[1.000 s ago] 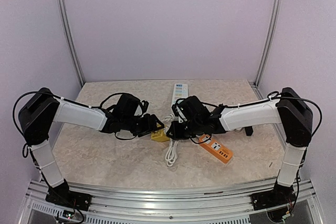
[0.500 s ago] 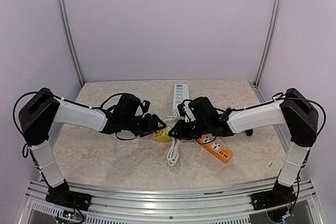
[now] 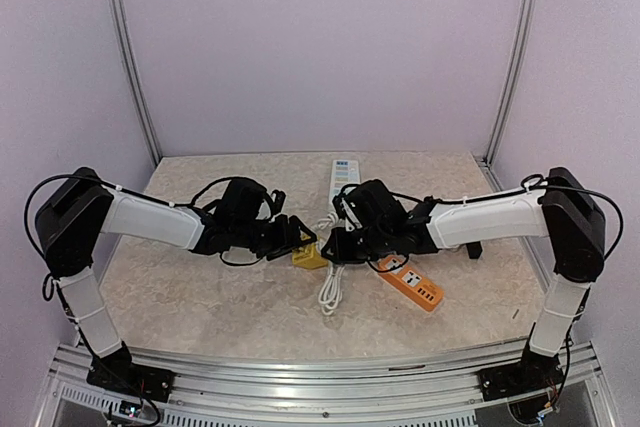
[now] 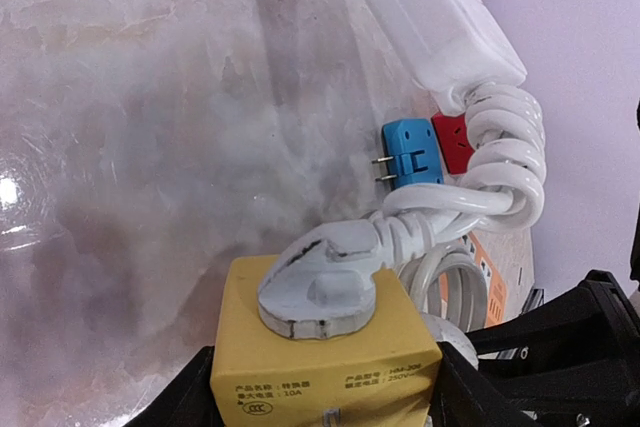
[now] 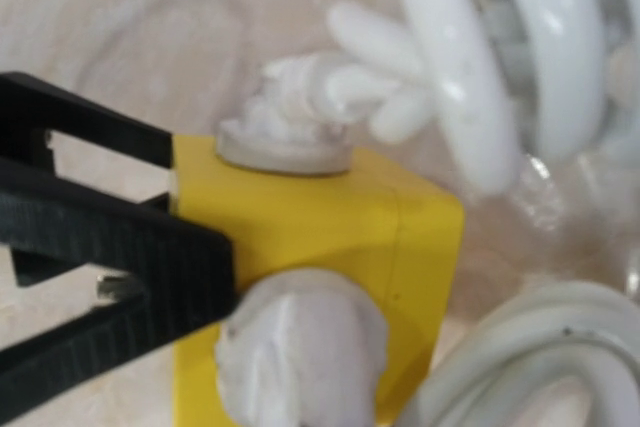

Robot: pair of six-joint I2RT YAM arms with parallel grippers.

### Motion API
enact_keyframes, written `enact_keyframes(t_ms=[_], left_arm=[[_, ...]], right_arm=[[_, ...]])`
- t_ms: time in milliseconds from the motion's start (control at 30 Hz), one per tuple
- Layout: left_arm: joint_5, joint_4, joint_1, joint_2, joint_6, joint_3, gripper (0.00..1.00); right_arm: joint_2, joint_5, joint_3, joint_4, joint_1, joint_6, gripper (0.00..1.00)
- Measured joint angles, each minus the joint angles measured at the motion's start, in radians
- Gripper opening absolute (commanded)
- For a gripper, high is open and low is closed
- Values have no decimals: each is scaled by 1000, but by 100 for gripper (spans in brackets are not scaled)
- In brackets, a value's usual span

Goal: Pull the plug off the socket

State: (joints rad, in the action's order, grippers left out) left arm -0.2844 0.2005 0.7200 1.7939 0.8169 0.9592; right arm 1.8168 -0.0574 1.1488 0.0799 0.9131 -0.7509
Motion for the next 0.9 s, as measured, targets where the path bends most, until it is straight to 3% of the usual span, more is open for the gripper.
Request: enact_keyframes(t_ms=[267,500,900], left_arm=[[-12,14,-4,0,10,0,17],[-18,16,-6,0,10,0,17],[-27,35,-2,-2,19,-11,17]], right_arm=[[0,127,45,85,42,29,0],[0,147,47,87,50,25,0],[-60,-43,-119,-143,-19,-44,0]])
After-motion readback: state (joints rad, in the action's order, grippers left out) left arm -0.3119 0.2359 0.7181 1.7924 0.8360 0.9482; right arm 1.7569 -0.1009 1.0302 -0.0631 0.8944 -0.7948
